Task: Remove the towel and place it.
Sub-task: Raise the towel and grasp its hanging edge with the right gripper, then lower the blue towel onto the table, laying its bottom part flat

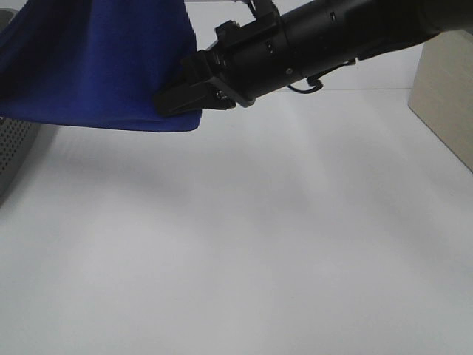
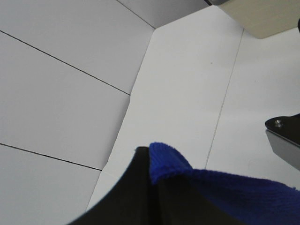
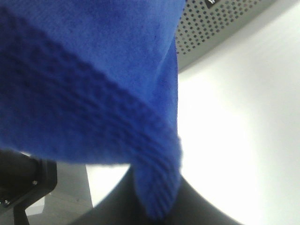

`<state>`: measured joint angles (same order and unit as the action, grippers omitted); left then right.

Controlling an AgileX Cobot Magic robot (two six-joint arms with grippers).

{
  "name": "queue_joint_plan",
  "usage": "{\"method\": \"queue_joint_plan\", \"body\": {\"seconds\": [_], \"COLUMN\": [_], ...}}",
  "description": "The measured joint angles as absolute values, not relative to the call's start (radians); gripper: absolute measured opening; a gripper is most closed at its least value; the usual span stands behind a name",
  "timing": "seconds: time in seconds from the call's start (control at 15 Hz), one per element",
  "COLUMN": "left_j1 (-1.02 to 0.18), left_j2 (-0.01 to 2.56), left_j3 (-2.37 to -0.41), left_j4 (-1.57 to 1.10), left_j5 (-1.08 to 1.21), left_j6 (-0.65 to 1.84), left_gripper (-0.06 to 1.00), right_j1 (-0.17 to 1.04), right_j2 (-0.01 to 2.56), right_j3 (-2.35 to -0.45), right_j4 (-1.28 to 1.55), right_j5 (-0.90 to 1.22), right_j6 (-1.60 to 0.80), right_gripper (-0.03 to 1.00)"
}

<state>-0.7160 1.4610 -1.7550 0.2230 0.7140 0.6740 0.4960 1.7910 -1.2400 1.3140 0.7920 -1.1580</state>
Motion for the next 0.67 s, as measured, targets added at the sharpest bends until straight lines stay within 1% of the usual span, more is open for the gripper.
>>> {"method": "queue_joint_plan", "body": {"seconds": [0.2, 0.4, 0.53, 0.67], "left_j1": [-0.716, -0.716, -0.716, -0.709], "left_j2": [1.494, 1.505, 1.505, 1.505], "left_j3": [-1.755, -1.755, -1.755, -1.755], "left_j4": [0.223, 0.231, 0.271, 0.282], "left_j5": [0.632, 0.536, 0.46, 0.416], "left_j6": [0.606, 0.591, 0.578, 0.561], "left_gripper": [0.0, 0.0, 0.0, 0.0], "right_j1": [0.496, 0.496, 0.496, 0.496], "right_j2": [1.675, 1.596, 1.58, 1.58], "right_j3": [-1.297, -1.429, -1.586, -1.696], "right_j4": [0.95, 0.433, 0.081, -0.09], "right_j5": [0.757, 0.78, 0.887, 0.923], "right_j6": [-0.831, -0.45, -0.262, -0.215], "right_gripper": [0.02, 0.02, 0.02, 0.02]}}
